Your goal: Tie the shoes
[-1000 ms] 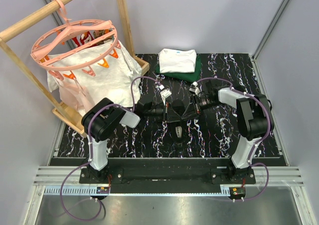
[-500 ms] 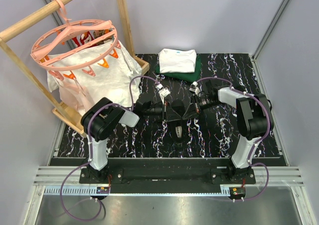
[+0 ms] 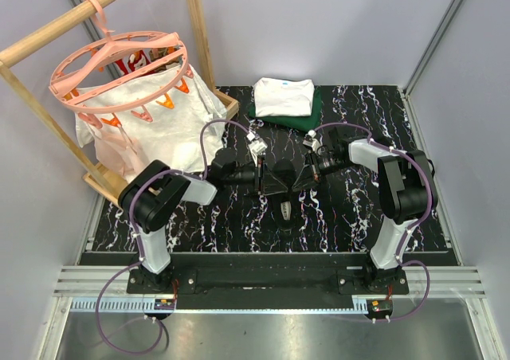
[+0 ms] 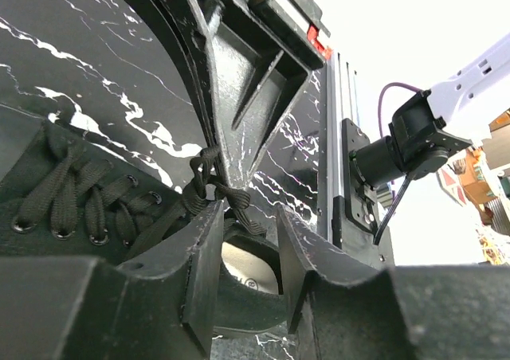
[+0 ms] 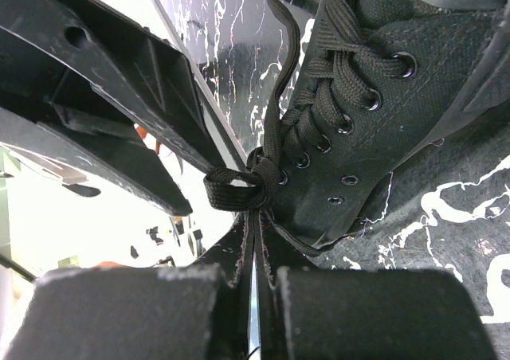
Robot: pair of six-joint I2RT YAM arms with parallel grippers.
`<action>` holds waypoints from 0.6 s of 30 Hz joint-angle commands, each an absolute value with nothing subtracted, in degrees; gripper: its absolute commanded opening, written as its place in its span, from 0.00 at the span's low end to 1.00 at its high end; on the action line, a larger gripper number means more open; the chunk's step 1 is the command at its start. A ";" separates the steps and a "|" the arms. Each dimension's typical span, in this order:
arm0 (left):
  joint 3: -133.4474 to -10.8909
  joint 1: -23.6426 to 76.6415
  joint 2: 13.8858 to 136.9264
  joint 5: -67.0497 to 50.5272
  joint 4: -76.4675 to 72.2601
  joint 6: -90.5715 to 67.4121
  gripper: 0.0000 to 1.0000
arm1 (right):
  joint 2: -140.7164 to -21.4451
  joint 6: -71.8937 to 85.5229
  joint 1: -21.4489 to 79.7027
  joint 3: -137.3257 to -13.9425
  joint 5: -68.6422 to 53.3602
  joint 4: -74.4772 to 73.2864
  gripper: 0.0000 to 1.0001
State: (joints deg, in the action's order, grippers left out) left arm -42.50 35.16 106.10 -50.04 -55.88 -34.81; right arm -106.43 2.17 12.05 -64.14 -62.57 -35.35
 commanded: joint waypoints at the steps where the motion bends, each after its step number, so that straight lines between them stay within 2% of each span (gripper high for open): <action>1: -43.59 36.38 105.03 -50.89 -58.10 -33.57 0.38 | -104.42 1.05 12.39 -66.27 -62.84 -35.42 0.00; 18: -46.93 37.44 107.05 -45.79 -49.75 -30.68 0.44 | -103.54 0.70 13.27 -66.18 -64.07 -35.24 0.00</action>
